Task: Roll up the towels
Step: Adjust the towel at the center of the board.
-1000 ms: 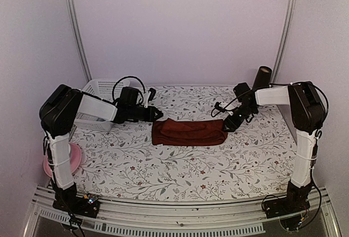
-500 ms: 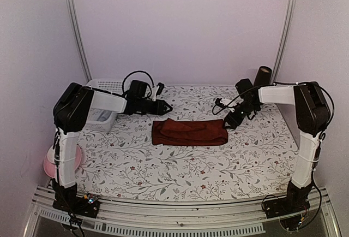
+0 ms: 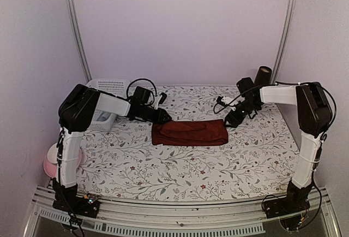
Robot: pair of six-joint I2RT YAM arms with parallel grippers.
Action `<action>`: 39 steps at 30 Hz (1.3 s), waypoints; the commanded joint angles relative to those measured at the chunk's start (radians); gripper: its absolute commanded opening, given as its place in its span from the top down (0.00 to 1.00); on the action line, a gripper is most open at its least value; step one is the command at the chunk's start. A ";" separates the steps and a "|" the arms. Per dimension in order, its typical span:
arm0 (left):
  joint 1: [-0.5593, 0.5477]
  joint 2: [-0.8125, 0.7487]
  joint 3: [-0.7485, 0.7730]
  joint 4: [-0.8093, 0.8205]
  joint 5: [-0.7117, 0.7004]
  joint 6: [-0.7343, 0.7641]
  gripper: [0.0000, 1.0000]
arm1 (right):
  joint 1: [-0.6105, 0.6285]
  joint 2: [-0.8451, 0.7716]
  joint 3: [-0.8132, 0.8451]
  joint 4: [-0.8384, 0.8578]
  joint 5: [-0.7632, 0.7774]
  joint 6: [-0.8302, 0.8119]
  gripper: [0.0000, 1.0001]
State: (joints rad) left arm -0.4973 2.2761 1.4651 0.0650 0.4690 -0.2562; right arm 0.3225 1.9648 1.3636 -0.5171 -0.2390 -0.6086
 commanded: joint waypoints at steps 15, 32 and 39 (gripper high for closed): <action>-0.020 -0.092 -0.082 0.105 0.057 -0.003 0.98 | -0.006 0.064 0.000 0.141 0.121 0.139 0.26; -0.033 -0.169 -0.154 0.148 0.009 -0.021 0.96 | 0.019 0.027 -0.002 0.167 0.081 0.184 0.25; -0.035 -0.159 -0.152 0.123 -0.005 -0.006 0.80 | 0.085 0.092 0.011 0.169 0.163 0.171 0.24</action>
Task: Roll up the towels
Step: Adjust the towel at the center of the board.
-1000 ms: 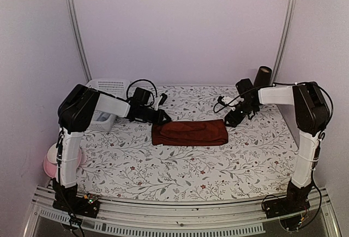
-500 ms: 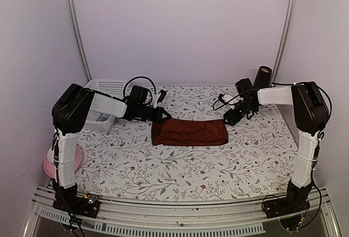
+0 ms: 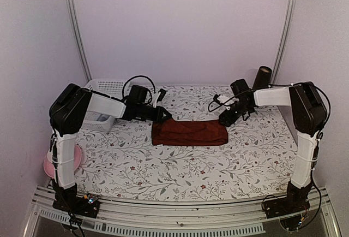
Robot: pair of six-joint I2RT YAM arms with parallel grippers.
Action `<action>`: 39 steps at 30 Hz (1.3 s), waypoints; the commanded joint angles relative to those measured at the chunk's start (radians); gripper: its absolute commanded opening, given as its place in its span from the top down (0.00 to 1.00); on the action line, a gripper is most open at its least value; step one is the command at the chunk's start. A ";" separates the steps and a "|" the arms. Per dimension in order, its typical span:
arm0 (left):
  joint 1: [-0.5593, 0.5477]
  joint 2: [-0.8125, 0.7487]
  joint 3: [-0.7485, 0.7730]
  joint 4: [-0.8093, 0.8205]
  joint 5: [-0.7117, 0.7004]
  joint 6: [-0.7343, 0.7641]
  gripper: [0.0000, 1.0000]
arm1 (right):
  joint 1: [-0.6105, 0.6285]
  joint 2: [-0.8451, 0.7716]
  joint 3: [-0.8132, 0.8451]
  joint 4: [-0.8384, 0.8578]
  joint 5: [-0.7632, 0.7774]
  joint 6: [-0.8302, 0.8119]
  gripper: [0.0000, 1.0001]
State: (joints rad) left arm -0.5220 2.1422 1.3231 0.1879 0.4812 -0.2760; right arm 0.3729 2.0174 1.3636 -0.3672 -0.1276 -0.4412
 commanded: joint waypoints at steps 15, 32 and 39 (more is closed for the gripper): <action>-0.018 0.015 0.046 -0.059 -0.032 0.038 0.87 | 0.023 0.047 0.003 0.029 0.127 0.004 0.24; -0.030 0.018 0.037 -0.066 -0.061 0.034 1.00 | 0.003 0.043 -0.001 0.028 0.138 0.000 0.24; -0.033 -0.054 -0.066 0.064 -0.159 -0.009 1.00 | 0.003 0.040 -0.003 0.027 0.141 -0.001 0.24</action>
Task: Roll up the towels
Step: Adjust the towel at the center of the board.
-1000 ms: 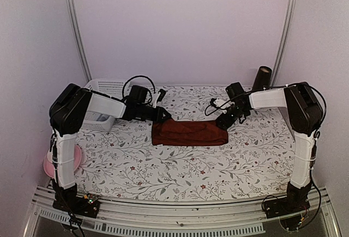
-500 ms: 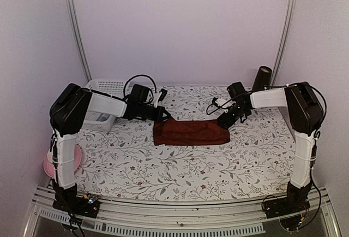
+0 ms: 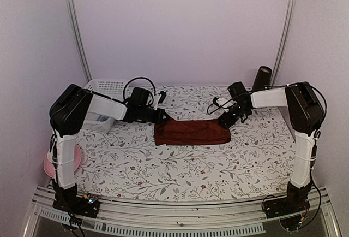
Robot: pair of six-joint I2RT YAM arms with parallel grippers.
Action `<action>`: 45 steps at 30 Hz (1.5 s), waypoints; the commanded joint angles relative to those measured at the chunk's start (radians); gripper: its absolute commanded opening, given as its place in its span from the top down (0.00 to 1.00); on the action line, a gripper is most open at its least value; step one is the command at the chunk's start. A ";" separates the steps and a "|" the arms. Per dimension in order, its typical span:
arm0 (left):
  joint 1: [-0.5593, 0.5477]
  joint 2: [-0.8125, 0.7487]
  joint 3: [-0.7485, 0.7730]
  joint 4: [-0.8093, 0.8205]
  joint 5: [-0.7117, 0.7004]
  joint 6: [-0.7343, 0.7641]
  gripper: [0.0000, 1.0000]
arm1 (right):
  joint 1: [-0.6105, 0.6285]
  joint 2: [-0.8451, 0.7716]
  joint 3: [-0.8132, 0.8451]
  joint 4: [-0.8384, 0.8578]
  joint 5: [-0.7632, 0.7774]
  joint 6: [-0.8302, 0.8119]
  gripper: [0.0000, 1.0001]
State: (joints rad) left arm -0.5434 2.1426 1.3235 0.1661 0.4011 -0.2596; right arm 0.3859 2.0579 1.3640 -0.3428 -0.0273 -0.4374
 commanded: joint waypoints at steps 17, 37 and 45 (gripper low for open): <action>-0.007 -0.013 -0.005 0.097 -0.031 -0.057 0.63 | -0.016 -0.007 -0.005 -0.002 0.041 -0.007 0.24; 0.002 0.111 0.119 -0.027 0.060 -0.003 0.64 | -0.015 -0.005 -0.005 -0.009 0.031 -0.007 0.24; 0.002 0.103 0.108 -0.045 0.049 0.011 0.68 | -0.016 -0.004 -0.003 -0.009 0.033 -0.007 0.24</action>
State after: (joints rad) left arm -0.5449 2.2337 1.4254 0.1379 0.4492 -0.2718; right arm 0.3843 2.0579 1.3640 -0.3424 -0.0208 -0.4377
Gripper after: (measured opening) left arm 0.338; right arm 0.762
